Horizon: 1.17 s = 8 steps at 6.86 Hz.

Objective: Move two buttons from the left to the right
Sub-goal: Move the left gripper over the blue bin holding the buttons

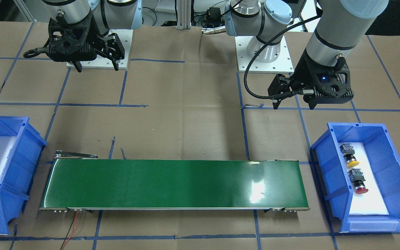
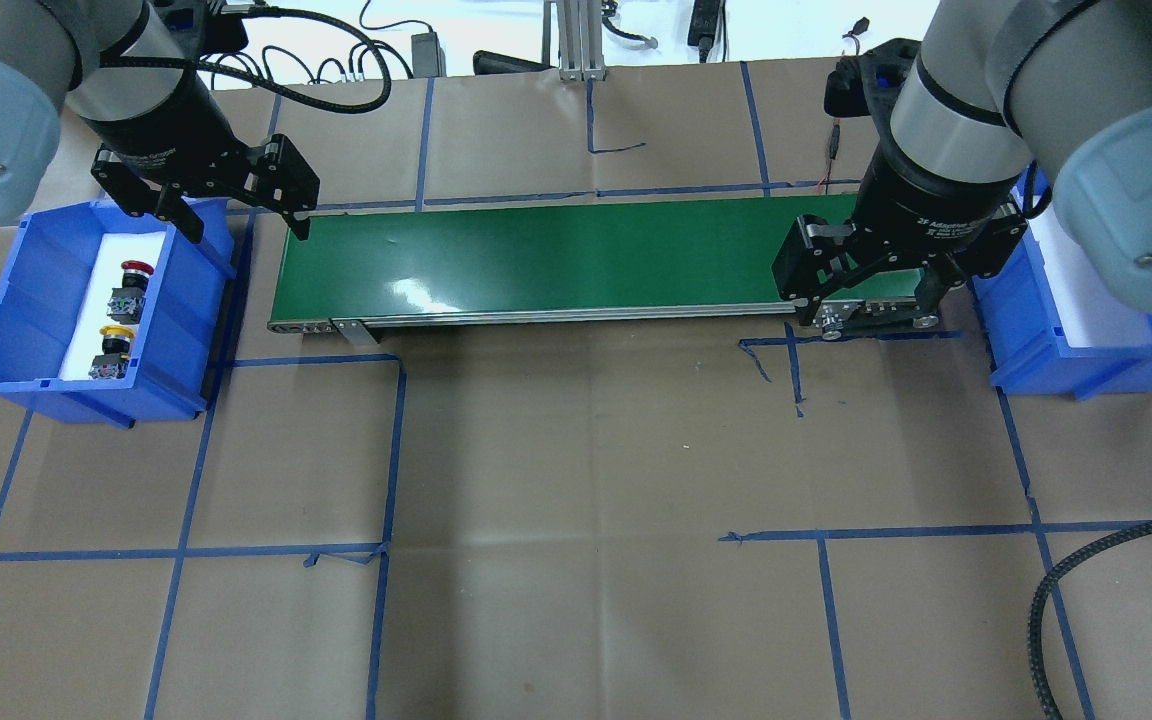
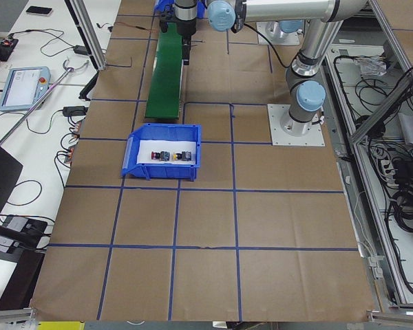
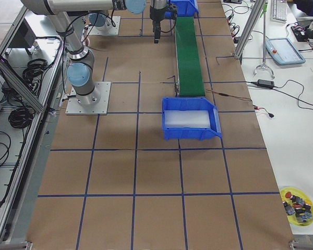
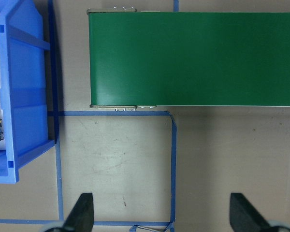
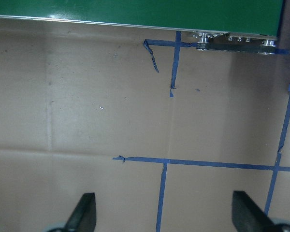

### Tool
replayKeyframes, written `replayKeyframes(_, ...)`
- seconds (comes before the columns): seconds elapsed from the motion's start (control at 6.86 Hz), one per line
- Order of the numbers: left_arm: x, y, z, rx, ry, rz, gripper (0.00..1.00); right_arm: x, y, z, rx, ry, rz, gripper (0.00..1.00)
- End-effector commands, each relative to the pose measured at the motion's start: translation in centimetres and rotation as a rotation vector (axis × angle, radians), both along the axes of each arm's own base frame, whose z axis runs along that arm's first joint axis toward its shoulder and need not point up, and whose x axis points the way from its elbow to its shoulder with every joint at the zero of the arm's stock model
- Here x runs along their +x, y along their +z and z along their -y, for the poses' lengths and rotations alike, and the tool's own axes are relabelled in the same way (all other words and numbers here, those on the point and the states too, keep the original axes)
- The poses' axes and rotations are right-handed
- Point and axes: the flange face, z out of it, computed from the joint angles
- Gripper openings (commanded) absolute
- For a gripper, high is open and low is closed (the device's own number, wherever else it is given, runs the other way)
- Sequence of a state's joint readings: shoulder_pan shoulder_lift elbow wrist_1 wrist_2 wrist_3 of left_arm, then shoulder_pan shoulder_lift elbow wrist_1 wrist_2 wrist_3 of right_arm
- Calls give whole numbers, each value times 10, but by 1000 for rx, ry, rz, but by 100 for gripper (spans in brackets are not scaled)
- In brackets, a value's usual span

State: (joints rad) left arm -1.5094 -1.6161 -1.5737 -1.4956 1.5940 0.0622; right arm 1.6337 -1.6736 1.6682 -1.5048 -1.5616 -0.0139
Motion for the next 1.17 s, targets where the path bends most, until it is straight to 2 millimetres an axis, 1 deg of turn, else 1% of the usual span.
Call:
replayKeyframes(0.0, 0, -1, -1, 2, 1, 0, 100, 0, 0, 0, 1, 1, 0, 100)
replayKeyframes(0.44, 1, -1, -2, 3, 1, 1, 100, -1, 0, 0, -1, 0, 0, 100)
replayKeyframes(0.58, 3, -1, -1, 3, -22, 2, 100, -1, 1, 0, -2, 0, 0, 100)
replayKeyframes(0.73, 10, -3, 0, 8, -60, 3, 100, 0, 0, 0, -1, 1, 0, 100)
replayKeyframes(0.87, 35, -3, 6, 3, -69, 5, 100, 0, 0, 0, -1, 1, 0, 100)
replayKeyframes(1.02, 83, -1, 14, 0, -51, 5, 100, 0, 0, 0, -1, 1, 0, 100)
